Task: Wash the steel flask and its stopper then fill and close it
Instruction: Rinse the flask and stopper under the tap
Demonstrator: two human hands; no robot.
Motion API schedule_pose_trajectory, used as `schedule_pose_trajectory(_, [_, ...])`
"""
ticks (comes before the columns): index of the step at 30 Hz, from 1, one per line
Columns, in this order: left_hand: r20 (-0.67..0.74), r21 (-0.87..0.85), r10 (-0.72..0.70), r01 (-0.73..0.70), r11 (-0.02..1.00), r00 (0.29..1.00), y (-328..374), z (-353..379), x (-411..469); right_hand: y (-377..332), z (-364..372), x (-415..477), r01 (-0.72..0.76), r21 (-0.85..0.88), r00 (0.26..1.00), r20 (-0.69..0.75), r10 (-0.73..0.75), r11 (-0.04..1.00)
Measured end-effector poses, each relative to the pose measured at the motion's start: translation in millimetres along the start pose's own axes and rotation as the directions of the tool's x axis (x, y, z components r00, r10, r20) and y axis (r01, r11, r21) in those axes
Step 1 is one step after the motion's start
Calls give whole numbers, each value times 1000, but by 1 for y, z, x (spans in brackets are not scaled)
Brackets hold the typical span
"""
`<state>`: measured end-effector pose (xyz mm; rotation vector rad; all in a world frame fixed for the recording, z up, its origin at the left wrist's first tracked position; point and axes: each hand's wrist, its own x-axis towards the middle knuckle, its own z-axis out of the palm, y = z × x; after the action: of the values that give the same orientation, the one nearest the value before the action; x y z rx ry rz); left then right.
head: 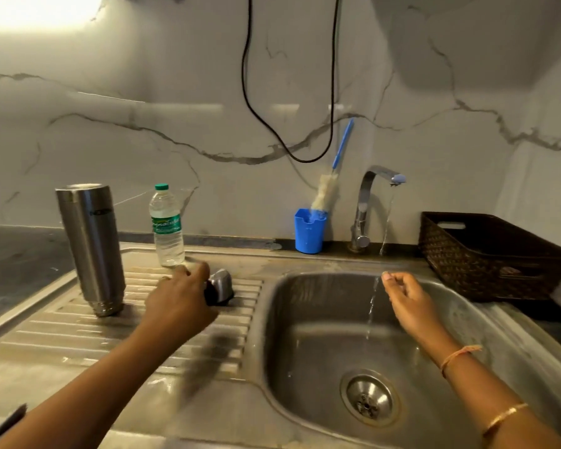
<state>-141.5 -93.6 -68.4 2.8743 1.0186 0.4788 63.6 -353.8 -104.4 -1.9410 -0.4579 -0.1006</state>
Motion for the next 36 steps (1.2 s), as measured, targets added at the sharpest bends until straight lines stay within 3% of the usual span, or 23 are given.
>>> schedule_pose_trajectory(4, [76, -163, 195, -181, 970, 978, 83, 4, 2, 13, -11, 9, -52, 3, 999, -9, 52, 999])
schedule_pose_trajectory(6, [182, -373, 277, -195, 907, 943, 123, 21, 16, 20, -17, 10, -65, -13, 998, -17, 65, 998])
schedule_pose_trajectory(8, [248, -624, 316, -98, 775, 916, 162, 43, 37, 30, -21, 11, -78, -46, 997, -20, 77, 996])
schedule_pose_trajectory(10, [318, -819, 318, 89, 567, 893, 198, 61, 56, 40, -21, 13, -96, -65, 995, -19, 95, 993])
schedule_pose_trajectory(13, [345, -903, 299, 228, 364, 890, 248, 80, 80, 49, -19, 18, -118, -46, 993, -32, 117, 992])
schedule_pose_trajectory(19, [518, -852, 230, 521, 50, 824, 304, 91, 108, 53, -14, 22, -73, -24, 996, -43, 72, 997])
schedule_pose_trajectory(22, [652, -686, 259, 700, -199, 713, 314, 94, 115, 56, -11, 25, -72, -16, 996, -49, 71, 997])
schedule_pose_trajectory(25, [678, -511, 337, 748, -423, 653, 318, 98, 120, 60, -10, 26, -71, -25, 996, -57, 70, 997])
schedule_pose_trajectory(30, [617, -472, 365, 699, -537, 697, 317, 106, 118, 63, -7, 28, -62, -73, 996, -64, 57, 995])
schedule_pose_trajectory(34, [589, -540, 378, 696, -473, 714, 312, 117, 115, 64, -6, 27, -47, -57, 996, -84, 42, 997])
schedule_pose_trajectory(36, [583, -519, 386, 694, -500, 715, 311, 119, 114, 64, -6, 28, -50, -52, 995, -85, 46, 997])
